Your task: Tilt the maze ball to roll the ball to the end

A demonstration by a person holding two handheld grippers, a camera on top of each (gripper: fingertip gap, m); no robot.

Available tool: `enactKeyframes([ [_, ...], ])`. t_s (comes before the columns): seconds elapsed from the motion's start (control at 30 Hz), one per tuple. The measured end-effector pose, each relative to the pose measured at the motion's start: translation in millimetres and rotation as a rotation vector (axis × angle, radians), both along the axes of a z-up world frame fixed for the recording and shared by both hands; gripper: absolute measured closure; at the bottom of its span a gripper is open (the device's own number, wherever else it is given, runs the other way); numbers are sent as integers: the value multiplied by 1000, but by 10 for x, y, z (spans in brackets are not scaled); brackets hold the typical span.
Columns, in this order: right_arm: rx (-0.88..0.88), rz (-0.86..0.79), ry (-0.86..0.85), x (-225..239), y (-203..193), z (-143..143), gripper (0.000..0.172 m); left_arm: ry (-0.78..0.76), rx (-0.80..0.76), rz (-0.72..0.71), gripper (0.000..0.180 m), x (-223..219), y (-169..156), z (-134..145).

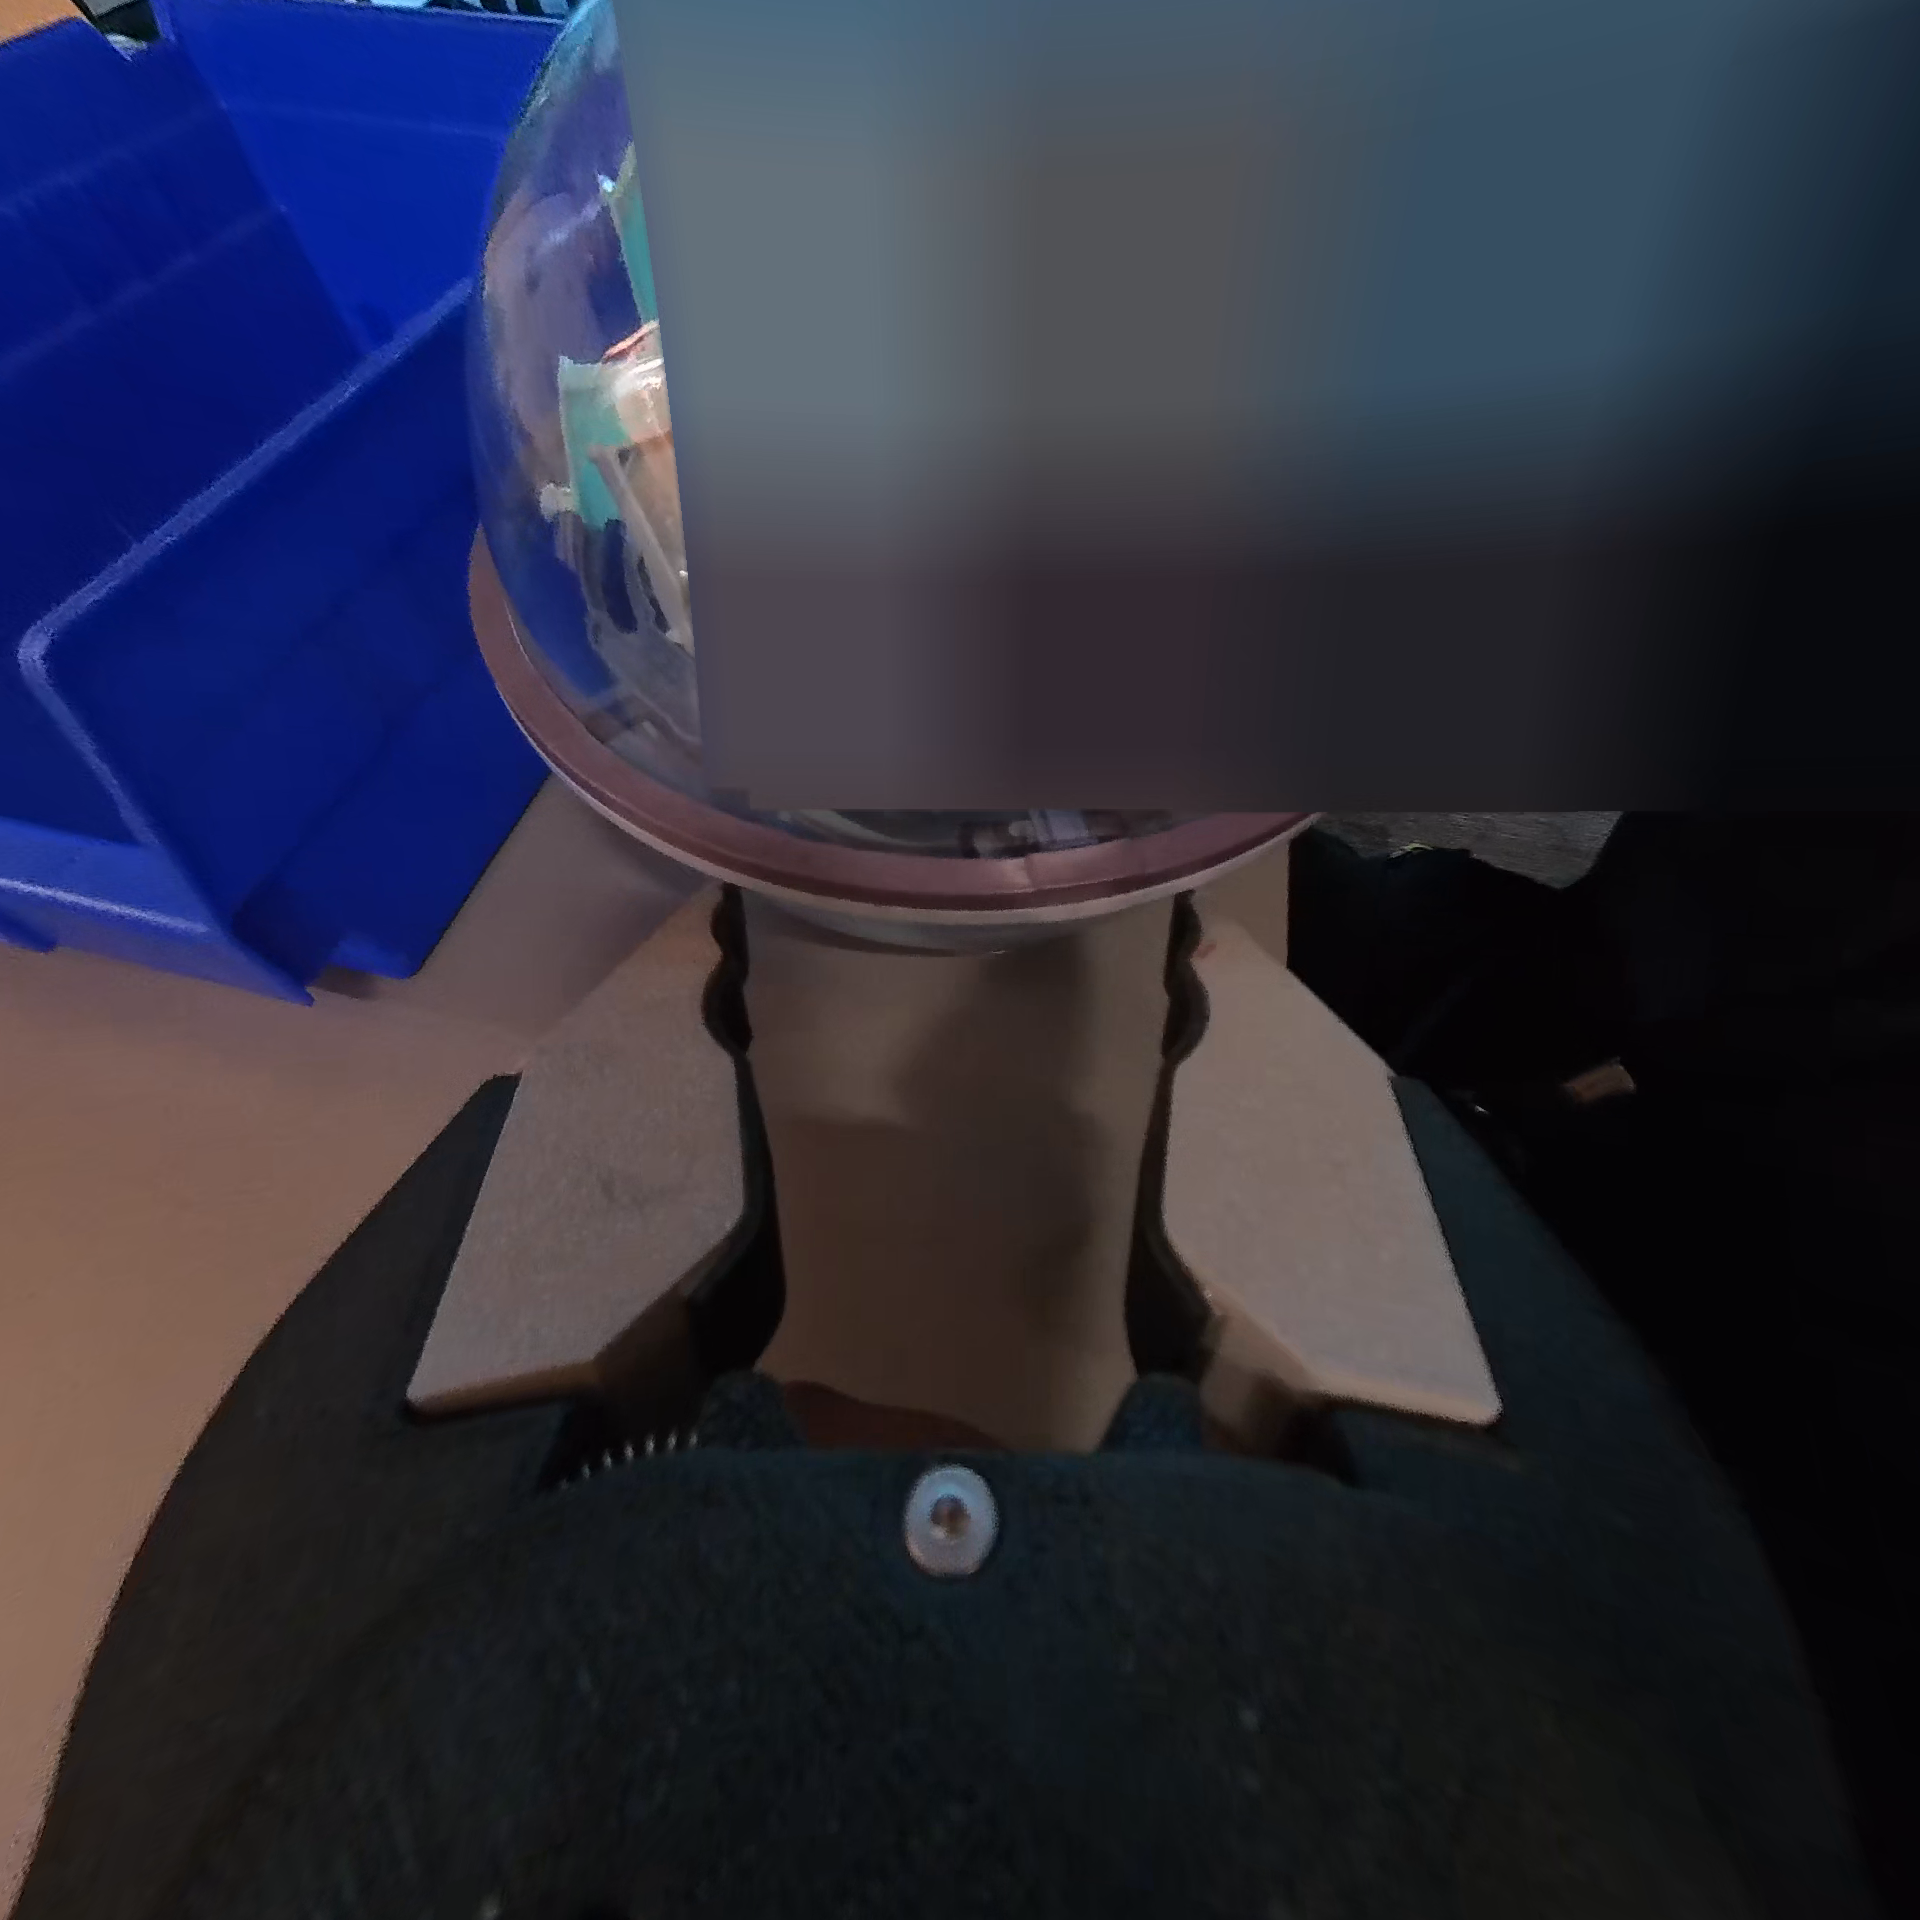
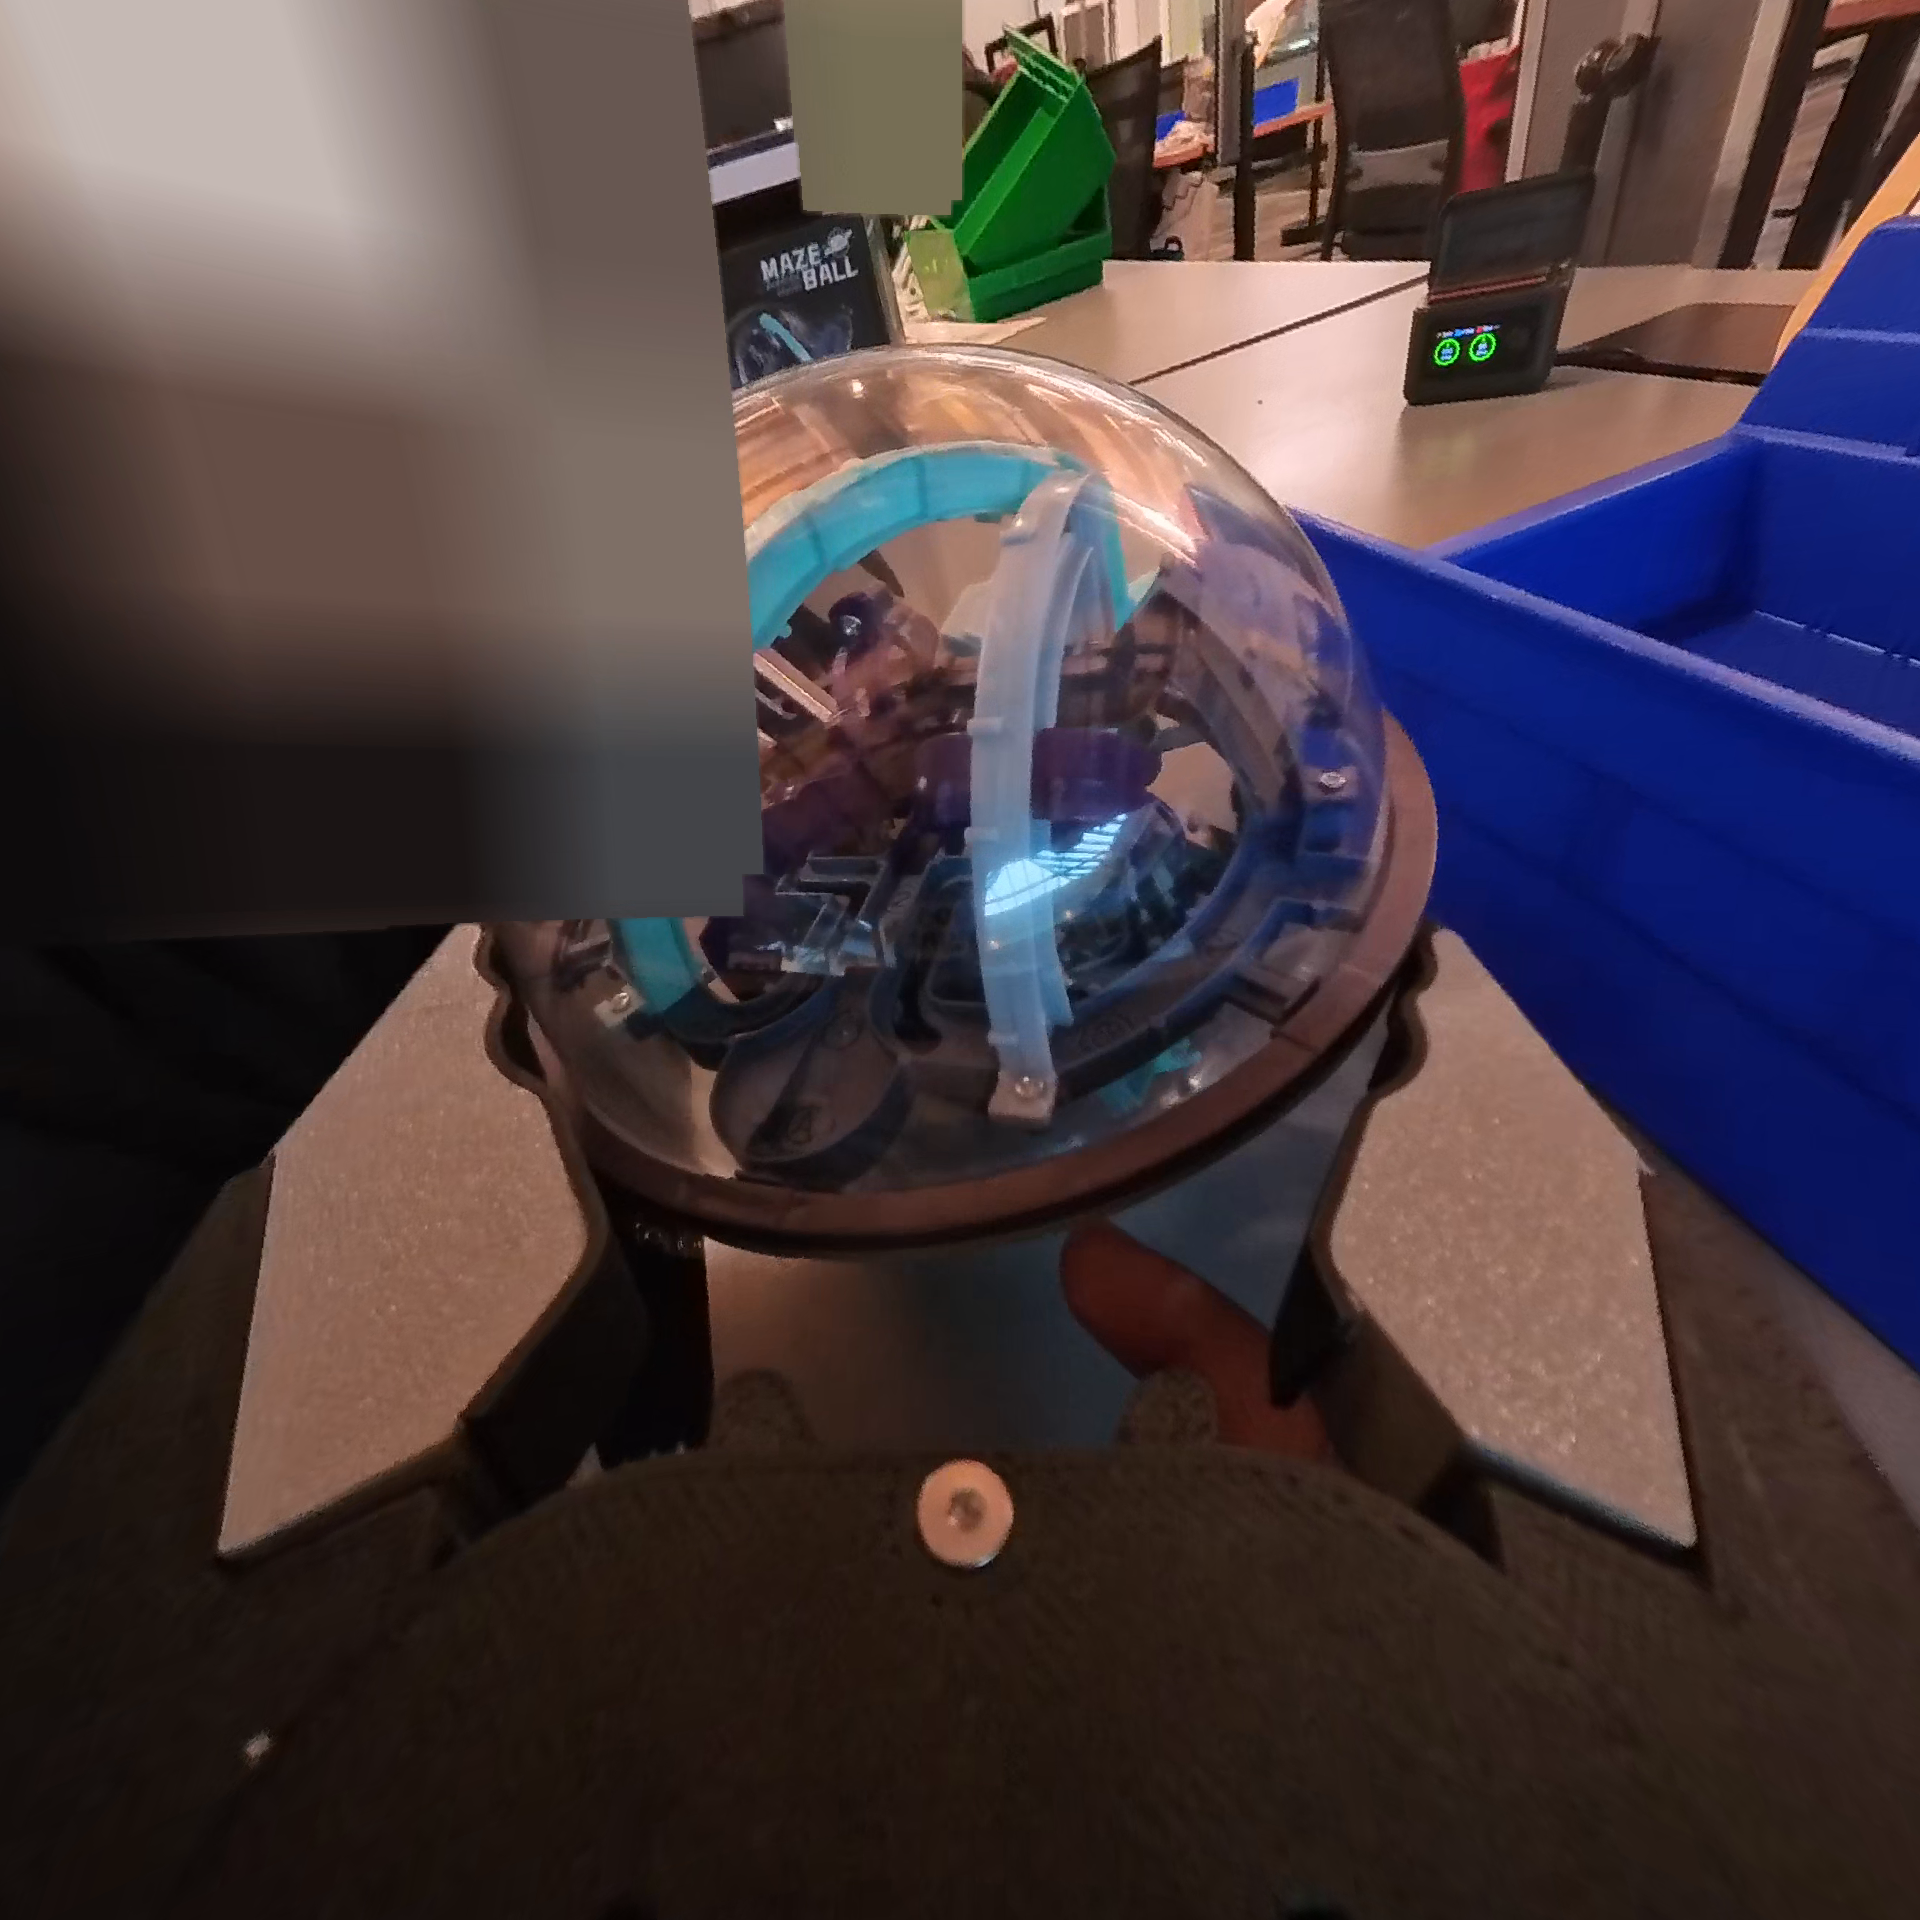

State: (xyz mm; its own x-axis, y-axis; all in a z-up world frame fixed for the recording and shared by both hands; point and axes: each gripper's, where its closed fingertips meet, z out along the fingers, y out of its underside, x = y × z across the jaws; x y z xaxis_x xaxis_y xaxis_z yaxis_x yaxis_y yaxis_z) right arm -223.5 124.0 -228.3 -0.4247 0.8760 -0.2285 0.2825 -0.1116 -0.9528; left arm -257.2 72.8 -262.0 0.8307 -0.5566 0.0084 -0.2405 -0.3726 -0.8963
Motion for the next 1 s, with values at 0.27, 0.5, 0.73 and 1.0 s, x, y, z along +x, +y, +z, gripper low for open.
enactKeyframes([
  [0.27,-36,5,-16,-3,8,-6,15,-18,-10,3,101,-3,-3,25],
  [0.5,-89,15,-40,-8,10,-13,14,-42,-11,18,101,-4,-14,65],
  [0.73,-109,17,-38,6,24,-3,15,-35,-9,31,101,17,-1,71],
  [1.0,-110,27,-8,34,16,37,15,7,20,47,101,40,-8,117],
])
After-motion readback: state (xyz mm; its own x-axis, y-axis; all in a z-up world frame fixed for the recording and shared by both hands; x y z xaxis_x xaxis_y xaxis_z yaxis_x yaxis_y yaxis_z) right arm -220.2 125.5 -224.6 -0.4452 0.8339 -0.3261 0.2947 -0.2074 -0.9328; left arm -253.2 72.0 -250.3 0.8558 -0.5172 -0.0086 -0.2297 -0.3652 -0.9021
